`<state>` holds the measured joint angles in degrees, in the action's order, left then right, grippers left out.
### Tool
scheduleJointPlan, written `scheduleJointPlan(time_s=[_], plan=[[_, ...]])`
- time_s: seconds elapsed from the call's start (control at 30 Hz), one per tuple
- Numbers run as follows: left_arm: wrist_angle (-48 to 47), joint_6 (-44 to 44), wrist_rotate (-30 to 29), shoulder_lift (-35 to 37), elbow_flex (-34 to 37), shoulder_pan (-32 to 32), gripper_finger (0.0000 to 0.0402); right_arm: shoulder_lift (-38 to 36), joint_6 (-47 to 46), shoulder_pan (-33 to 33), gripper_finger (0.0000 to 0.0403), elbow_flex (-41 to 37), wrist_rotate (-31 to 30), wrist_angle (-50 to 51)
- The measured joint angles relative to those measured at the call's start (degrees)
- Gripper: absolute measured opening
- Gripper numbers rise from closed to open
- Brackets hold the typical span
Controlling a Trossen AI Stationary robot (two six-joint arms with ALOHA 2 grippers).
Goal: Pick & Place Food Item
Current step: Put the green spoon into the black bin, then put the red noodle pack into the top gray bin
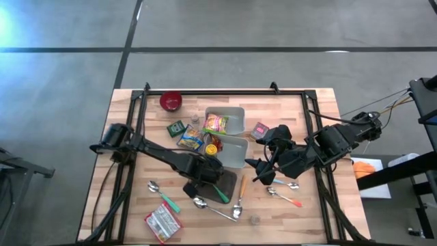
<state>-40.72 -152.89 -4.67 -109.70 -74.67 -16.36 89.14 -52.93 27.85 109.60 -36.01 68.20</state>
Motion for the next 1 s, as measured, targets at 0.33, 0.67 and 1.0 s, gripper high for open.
scheduleJointPlan(time_s=[0.33,0.67,1.0], plan=[[-4.47,-0.26,9.99,0.32,-0.02,1.55,0.0057,0.0,0.0,0.01,0.0389,0.0,0.0,0.02],[-4.12,0.29,8.75,0.89,-0.02,1.57,0.0062,0.0,0.0,-0.01,0.0389,0.0,0.0,0.02],[2.36,37.94,8.76,4.4,-2.31,1.55,0.0063,0.0,0.0,-0.01,0.0389,0.0,0.0,0.02]])
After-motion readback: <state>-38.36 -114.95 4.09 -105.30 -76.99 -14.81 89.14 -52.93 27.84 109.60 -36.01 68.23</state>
